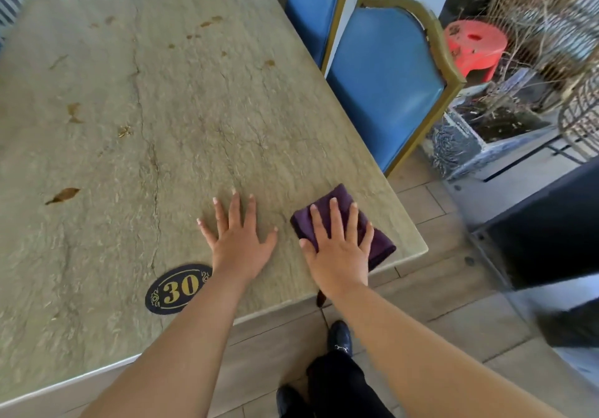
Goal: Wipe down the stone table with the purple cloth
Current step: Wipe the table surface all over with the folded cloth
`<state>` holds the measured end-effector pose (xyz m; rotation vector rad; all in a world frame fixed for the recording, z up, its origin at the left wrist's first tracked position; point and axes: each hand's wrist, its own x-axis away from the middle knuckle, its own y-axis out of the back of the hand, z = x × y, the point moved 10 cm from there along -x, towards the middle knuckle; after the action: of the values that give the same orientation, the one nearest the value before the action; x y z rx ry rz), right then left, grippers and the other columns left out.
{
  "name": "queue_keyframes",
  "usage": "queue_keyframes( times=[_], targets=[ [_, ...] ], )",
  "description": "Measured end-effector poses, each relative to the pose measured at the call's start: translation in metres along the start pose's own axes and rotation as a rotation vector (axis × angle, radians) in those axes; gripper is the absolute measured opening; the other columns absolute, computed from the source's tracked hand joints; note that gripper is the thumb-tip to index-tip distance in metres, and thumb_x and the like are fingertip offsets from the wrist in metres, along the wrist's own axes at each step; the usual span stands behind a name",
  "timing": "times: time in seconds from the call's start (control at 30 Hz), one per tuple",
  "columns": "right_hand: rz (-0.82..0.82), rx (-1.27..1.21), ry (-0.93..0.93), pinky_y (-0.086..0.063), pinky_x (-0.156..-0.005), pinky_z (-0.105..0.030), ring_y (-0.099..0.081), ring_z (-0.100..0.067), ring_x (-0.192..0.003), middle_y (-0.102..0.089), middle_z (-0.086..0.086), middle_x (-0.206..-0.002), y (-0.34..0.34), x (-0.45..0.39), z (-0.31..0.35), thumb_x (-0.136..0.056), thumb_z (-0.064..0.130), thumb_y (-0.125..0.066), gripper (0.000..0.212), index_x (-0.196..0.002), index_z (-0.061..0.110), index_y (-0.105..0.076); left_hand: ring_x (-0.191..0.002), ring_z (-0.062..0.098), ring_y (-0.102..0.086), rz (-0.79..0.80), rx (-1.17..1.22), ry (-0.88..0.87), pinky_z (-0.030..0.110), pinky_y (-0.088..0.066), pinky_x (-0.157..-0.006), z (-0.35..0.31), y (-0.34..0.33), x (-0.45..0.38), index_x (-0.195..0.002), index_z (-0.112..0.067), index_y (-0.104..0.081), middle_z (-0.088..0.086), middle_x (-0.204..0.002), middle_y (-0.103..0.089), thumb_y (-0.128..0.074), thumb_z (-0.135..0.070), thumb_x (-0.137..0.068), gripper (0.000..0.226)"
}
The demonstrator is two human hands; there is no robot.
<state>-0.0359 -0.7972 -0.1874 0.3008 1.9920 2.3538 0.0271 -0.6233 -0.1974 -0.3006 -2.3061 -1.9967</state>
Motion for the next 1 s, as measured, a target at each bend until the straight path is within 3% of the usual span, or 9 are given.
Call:
queue_keyframes(
  times=[0.1,0.2,0.4,0.47,0.63,0.73,0.8,0.93,1.0],
  targets=[
    [-0.012,0.077,0.469,-0.013,-0.114,-0.061,-0.002,-0.030,-0.147,-0.012,0.004,-0.160,-0.007,0.029,0.028,-0.094,0.063,-0.023,0.058,-0.148,0.042,-0.017,-0.146,0.031,0.019,-0.045,0.079,0.044,0.067,0.009,-0.111,-0.004,0.006,-0.006,-0.153,-0.029,-0.010,0.000,-0.162,0.007,-0.029,-0.056,-0.095,0.067],
    [0.048,0.136,0.667,0.002,-0.115,-0.059,0.009,-0.018,-0.147,-0.002,0.016,-0.160,-0.004,0.003,0.000,-0.093,0.066,-0.019,0.055,-0.146,0.053,-0.006,-0.148,0.028,0.014,-0.083,0.095,0.057,0.066,0.008,-0.112,-0.004,0.014,-0.021,-0.151,-0.032,-0.017,-0.002,-0.162,0.001,-0.030,-0.050,-0.097,0.059],
    [0.026,0.016,-0.092,0.009,-0.107,-0.070,0.021,-0.027,-0.144,0.013,0.008,-0.160,0.017,-0.117,-0.040,-0.093,0.063,-0.009,0.057,-0.147,0.047,0.004,-0.148,0.027,0.014,-0.056,0.073,0.138,0.065,0.011,-0.112,0.021,0.027,-0.074,-0.147,-0.043,-0.020,-0.003,-0.162,0.002,-0.028,-0.051,-0.097,0.052],
    [0.099,-0.030,-0.162,0.012,-0.103,-0.074,0.027,-0.037,-0.141,0.020,0.002,-0.158,0.010,-0.141,-0.001,-0.093,0.062,-0.009,0.061,-0.148,0.043,0.009,-0.147,0.029,0.018,-0.026,0.072,0.256,0.066,0.012,-0.111,0.048,0.031,-0.094,-0.148,-0.045,-0.012,-0.001,-0.162,0.007,-0.025,-0.056,-0.096,0.055],
    [0.048,0.106,0.708,0.000,-0.108,-0.070,0.015,-0.034,-0.145,0.004,0.005,-0.161,-0.002,-0.147,0.112,-0.094,0.063,-0.014,0.057,-0.148,0.046,-0.004,-0.146,0.024,0.022,-0.059,0.022,0.318,0.062,0.009,-0.114,0.067,0.032,-0.101,-0.147,-0.051,0.008,-0.005,-0.162,0.011,-0.008,-0.063,-0.092,0.058],
    [0.092,0.152,0.979,0.003,-0.114,-0.061,0.010,-0.022,-0.147,0.000,0.014,-0.160,0.002,-0.189,0.118,-0.094,0.063,-0.016,0.054,-0.146,0.053,-0.004,-0.146,0.020,0.021,-0.111,0.041,0.338,0.059,0.009,-0.115,0.069,0.033,-0.101,-0.148,-0.049,0.007,-0.007,-0.162,0.007,-0.012,-0.061,-0.093,0.060],
    [0.091,0.153,0.878,0.000,-0.114,-0.062,0.012,-0.019,-0.147,0.004,0.016,-0.160,0.008,-0.243,0.117,-0.092,0.065,-0.010,0.055,-0.145,0.054,-0.002,-0.146,0.018,0.023,-0.113,0.045,0.347,0.058,0.010,-0.116,0.072,0.033,-0.101,-0.148,-0.048,0.007,-0.008,-0.162,0.008,-0.016,-0.062,-0.093,0.061],
    [0.126,0.048,0.363,0.007,-0.111,-0.065,0.019,-0.027,-0.145,0.012,0.009,-0.160,0.014,-0.328,0.122,-0.095,0.061,-0.012,0.055,-0.147,0.047,-0.003,-0.145,0.016,0.025,-0.127,0.043,0.343,0.056,0.011,-0.116,0.070,0.036,-0.101,-0.149,-0.046,0.006,-0.010,-0.161,0.010,-0.016,-0.062,-0.092,0.063],
    [0.166,0.059,0.317,0.011,-0.107,-0.068,0.025,-0.033,-0.142,0.018,0.006,-0.159,0.009,-0.328,0.144,-0.095,0.060,-0.010,0.055,-0.147,0.045,0.002,-0.145,0.015,0.024,-0.136,0.045,0.345,0.055,0.010,-0.117,0.069,0.036,-0.100,-0.151,-0.043,0.005,-0.011,-0.161,0.009,-0.016,-0.062,-0.092,0.065]
  ],
)
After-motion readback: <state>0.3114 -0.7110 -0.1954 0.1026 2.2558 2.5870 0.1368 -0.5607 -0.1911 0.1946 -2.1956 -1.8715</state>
